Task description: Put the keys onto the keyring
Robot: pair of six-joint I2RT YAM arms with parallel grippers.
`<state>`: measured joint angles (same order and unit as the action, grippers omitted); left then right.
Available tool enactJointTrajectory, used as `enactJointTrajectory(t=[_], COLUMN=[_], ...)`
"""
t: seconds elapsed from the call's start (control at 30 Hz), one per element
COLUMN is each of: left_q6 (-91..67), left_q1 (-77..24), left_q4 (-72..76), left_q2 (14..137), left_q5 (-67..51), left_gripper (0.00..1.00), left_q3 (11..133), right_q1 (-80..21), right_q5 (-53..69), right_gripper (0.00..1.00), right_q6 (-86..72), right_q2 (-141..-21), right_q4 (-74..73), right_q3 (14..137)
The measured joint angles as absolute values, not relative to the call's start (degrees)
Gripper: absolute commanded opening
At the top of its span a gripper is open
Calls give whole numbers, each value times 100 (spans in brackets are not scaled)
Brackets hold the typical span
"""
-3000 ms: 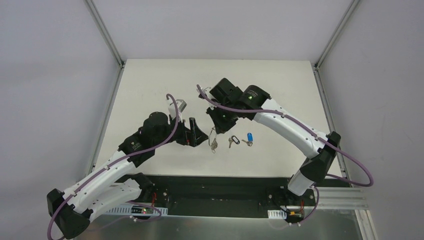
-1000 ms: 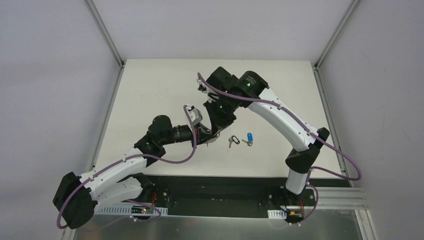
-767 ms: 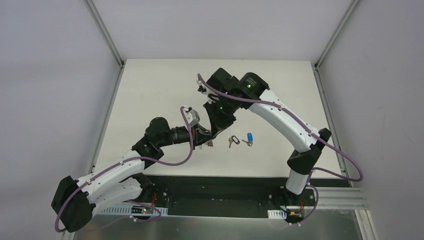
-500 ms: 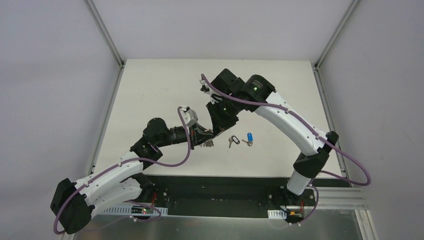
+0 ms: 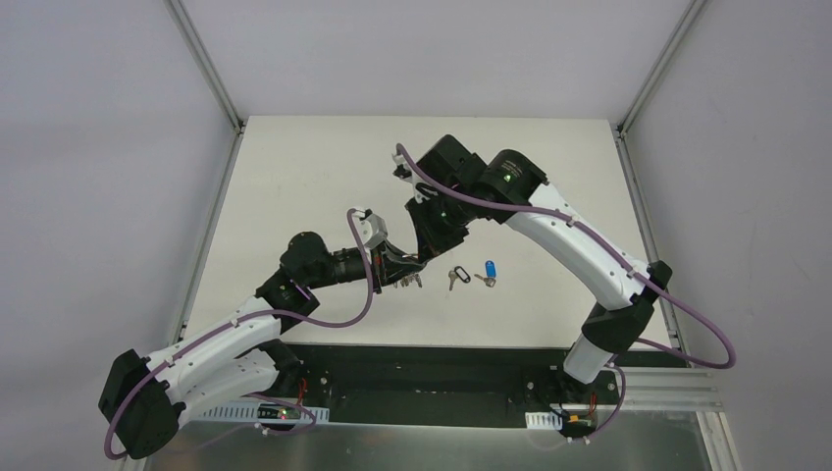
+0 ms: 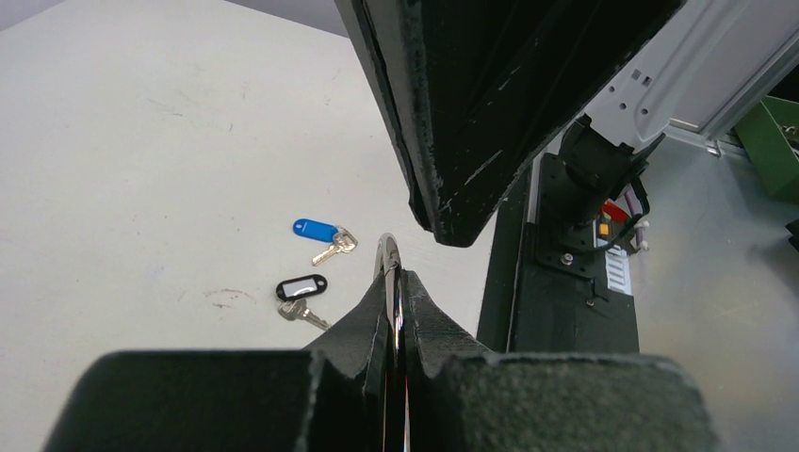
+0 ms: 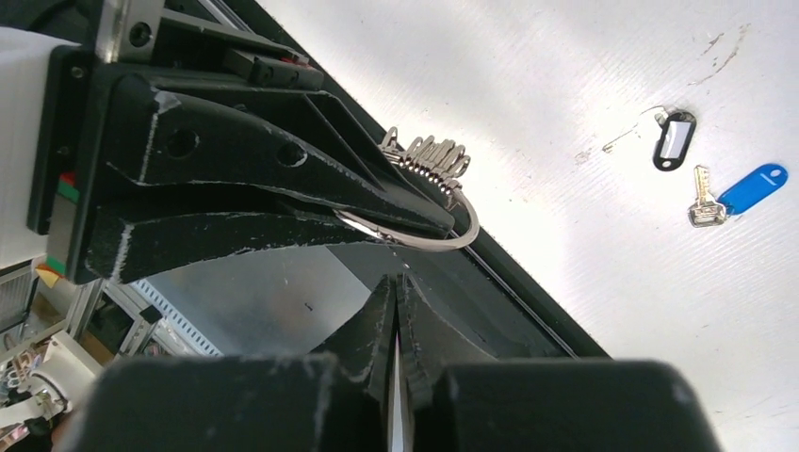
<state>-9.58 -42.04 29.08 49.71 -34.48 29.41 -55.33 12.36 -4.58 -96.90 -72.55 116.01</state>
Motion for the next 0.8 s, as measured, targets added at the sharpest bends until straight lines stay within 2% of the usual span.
enactJointTrajectory(t=[0.2, 0.33, 0.5, 0.53, 0.6, 0.63, 0.7, 0.8], left_q6=[-961, -963, -976, -993, -1074, -1116, -1240, -1391], left_q1=[-4204, -4204, -4206, -4206, -4209, -4217, -4241, -4246], left_q4=[2939, 2939, 2928, 2921, 2908, 2904, 2875, 2783], left_q2=[4928, 4899, 4805, 4759, 4650, 4600, 4499, 4436], left_q5=[-3428, -3426, -3389, -3380, -3317, -3284, -3218, -3103], left_gripper=[0, 0, 0, 0, 0, 0, 0, 0], left_q3=[2941, 2941, 2941, 2941, 2941, 2941, 2945, 2987], right_q1=[-5577, -5601, -5610, -5610, -5607, -5607, -5610, -5610], right_q5=[921, 493, -152, -257, -373, -392, -384, -368], right_gripper=[16, 19, 21, 23, 42, 48, 49, 44], right_q6=[-456, -443, -375, -362, -344, -329, -296, -255], right_q2=[-9400, -8906, -7741, -7419, -6761, -6368, -5614, -4989], right_q4=[-6997, -6632, -5575, -5242, -4499, -4038, -3168, -2477], right_q3=[11122, 10499, 9065, 8667, 7846, 7349, 6394, 5527])
